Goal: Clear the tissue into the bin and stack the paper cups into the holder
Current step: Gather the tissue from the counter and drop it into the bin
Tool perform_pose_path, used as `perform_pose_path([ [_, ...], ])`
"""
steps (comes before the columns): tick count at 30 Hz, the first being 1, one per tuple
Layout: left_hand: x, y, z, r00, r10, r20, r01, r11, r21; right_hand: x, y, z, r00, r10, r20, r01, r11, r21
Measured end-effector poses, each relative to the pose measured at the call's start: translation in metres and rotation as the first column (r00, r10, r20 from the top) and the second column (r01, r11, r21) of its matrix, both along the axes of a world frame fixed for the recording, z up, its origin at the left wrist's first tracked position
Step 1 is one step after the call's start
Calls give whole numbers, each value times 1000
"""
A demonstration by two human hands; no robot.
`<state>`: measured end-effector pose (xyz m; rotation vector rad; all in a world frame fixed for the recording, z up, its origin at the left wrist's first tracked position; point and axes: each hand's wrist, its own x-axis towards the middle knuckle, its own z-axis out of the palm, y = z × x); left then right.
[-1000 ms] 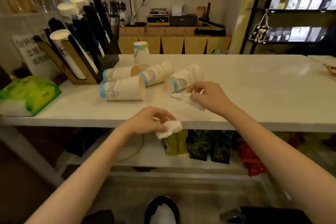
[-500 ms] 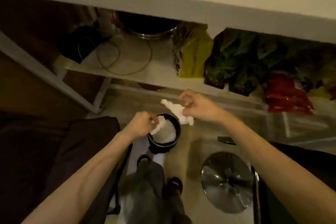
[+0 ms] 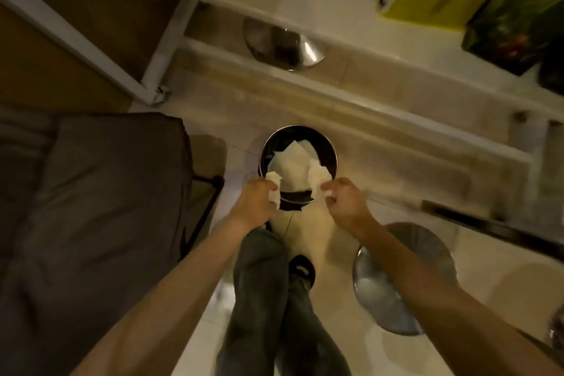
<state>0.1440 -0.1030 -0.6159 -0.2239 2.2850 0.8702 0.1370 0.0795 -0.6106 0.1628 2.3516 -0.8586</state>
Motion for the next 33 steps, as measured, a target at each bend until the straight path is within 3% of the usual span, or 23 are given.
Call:
perform_pose_path([
  [4, -2, 12, -43, 999, 26, 35, -30, 994, 107, -8, -12, -45, 997, -17, 74, 15, 1000, 26],
  [8, -18, 16, -72, 996, -64, 61, 55, 990, 131, -18, -17, -78, 995, 41, 90, -46, 998, 51],
  [11, -16, 17, -75, 983, -154, 101, 140, 981, 134, -22, -12, -81, 989, 71, 127, -79, 995, 65],
  [14, -13, 9, -54, 987, -132, 94, 117, 982, 149, -23, -4, -60, 985, 105, 134, -123, 983, 134],
  [19, -29, -4, 23, 991, -104, 83, 88, 981, 171, -38, -7, 8, 990, 104, 97, -113, 989, 96],
  [26, -66, 2, 168, 971, -239, 15, 231, 952, 199, -62, -22, 145, 981, 181, -72, -182, 983, -10],
  [33, -73, 14, 326, 889, -398, -225, 424, 902, 79, -61, -20, 298, 926, 240, -291, -261, 965, -35],
])
